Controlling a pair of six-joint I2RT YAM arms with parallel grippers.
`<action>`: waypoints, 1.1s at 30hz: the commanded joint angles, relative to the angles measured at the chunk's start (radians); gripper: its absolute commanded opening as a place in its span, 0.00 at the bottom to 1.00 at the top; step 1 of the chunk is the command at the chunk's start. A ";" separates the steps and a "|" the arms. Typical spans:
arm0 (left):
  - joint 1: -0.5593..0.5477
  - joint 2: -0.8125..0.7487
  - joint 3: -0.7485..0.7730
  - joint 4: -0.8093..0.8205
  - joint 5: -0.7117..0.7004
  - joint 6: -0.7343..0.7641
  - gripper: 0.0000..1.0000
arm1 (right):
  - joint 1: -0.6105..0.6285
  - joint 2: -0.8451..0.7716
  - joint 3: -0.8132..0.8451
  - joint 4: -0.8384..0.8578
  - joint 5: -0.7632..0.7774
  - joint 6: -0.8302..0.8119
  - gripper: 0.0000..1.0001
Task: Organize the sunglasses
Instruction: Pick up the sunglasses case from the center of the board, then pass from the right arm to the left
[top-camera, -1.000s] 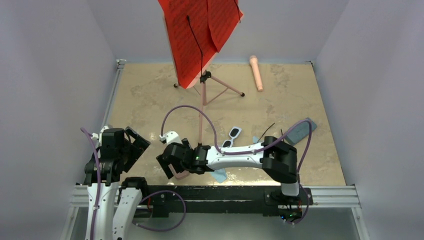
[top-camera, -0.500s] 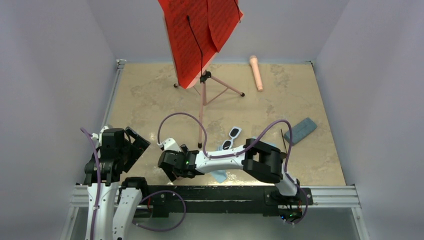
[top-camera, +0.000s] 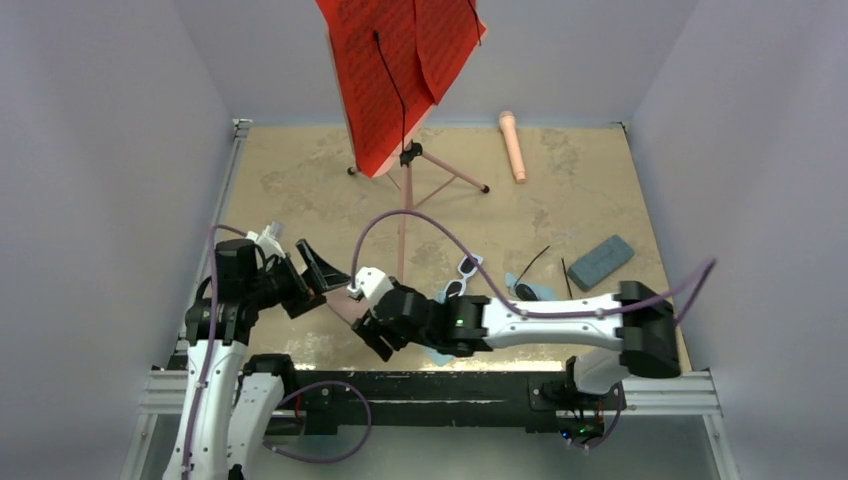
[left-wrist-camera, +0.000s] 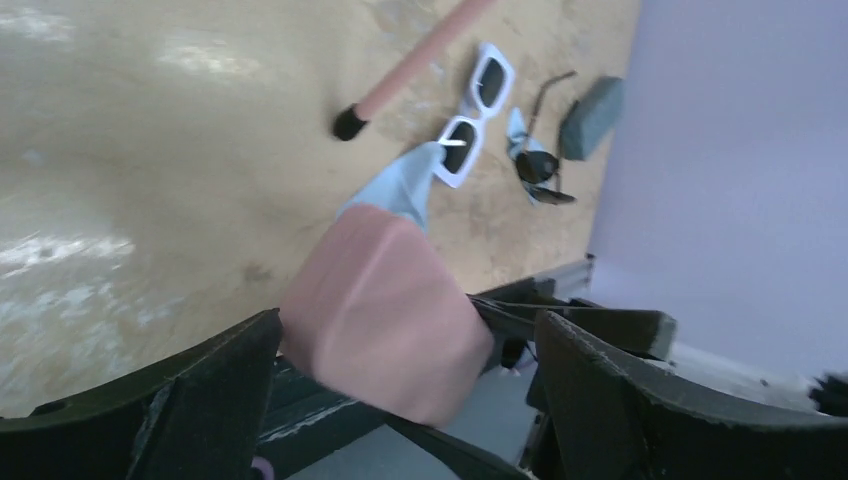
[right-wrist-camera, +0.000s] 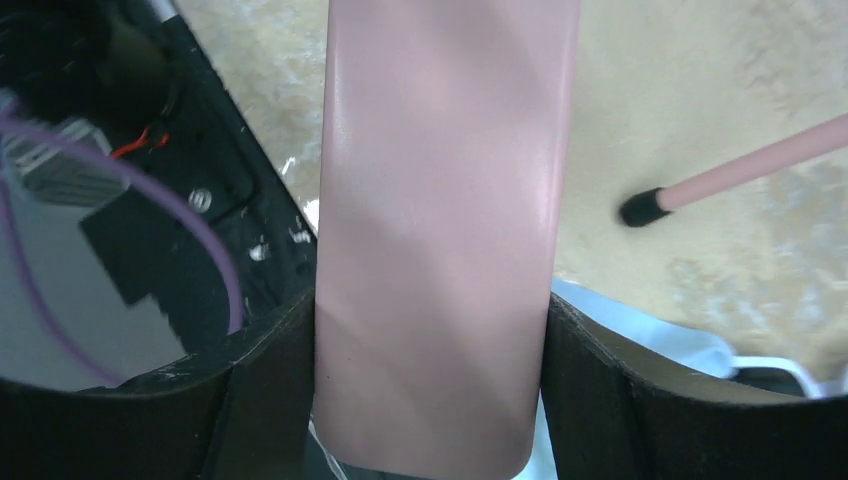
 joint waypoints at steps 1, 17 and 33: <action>-0.006 0.029 -0.080 0.308 0.497 0.014 1.00 | -0.045 -0.212 -0.116 0.108 -0.212 -0.264 0.34; -0.285 0.117 -0.105 0.548 0.606 -0.090 0.97 | -0.171 -0.523 -0.213 0.085 -0.384 -0.562 0.28; -0.331 0.094 -0.048 0.408 0.353 -0.037 0.00 | -0.175 -0.532 -0.256 0.231 -0.139 -0.445 0.85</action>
